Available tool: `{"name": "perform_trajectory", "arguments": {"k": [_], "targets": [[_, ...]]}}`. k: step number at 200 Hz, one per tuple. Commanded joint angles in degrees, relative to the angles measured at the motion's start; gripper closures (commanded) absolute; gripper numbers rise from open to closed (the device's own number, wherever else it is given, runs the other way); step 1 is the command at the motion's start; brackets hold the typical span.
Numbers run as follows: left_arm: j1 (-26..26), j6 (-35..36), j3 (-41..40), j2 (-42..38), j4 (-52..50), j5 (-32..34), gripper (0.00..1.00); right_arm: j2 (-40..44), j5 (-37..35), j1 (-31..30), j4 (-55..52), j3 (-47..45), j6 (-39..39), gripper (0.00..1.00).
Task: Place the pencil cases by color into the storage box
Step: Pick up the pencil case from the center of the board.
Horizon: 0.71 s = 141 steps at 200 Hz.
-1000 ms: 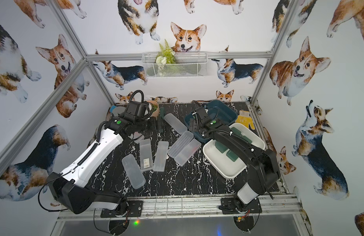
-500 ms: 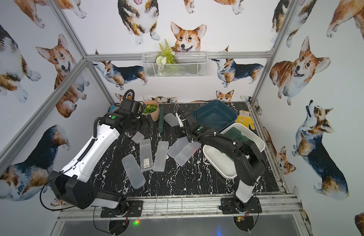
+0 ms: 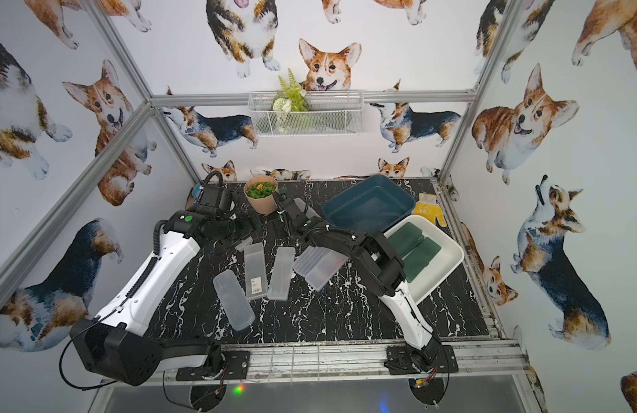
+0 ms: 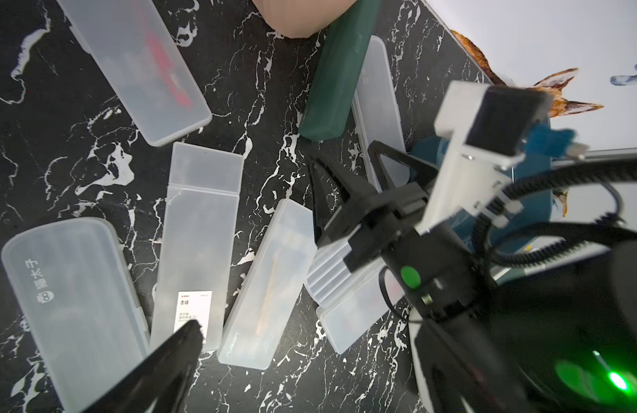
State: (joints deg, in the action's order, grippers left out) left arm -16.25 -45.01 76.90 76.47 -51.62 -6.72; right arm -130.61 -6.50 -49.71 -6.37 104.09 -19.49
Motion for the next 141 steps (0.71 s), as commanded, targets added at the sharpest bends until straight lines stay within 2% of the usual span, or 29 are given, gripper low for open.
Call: {"name": "perform_trajectory", "arguments": {"k": [1,82,141], "targets": [[0.0,-0.6,0.9,-0.3,1.3,0.7,0.05,-3.8,-2.3,0.9,0.4,4.0,1.2,0.09],[0.1,4.8,7.3,3.4,-0.8,0.1,0.05,-12.1,-5.5,0.7,0.6,13.7,2.1,0.15],[0.1,2.8,7.6,4.7,-0.7,-0.2,0.06,-14.8,-7.3,1.0,0.0,15.7,-0.5,0.31]]}}
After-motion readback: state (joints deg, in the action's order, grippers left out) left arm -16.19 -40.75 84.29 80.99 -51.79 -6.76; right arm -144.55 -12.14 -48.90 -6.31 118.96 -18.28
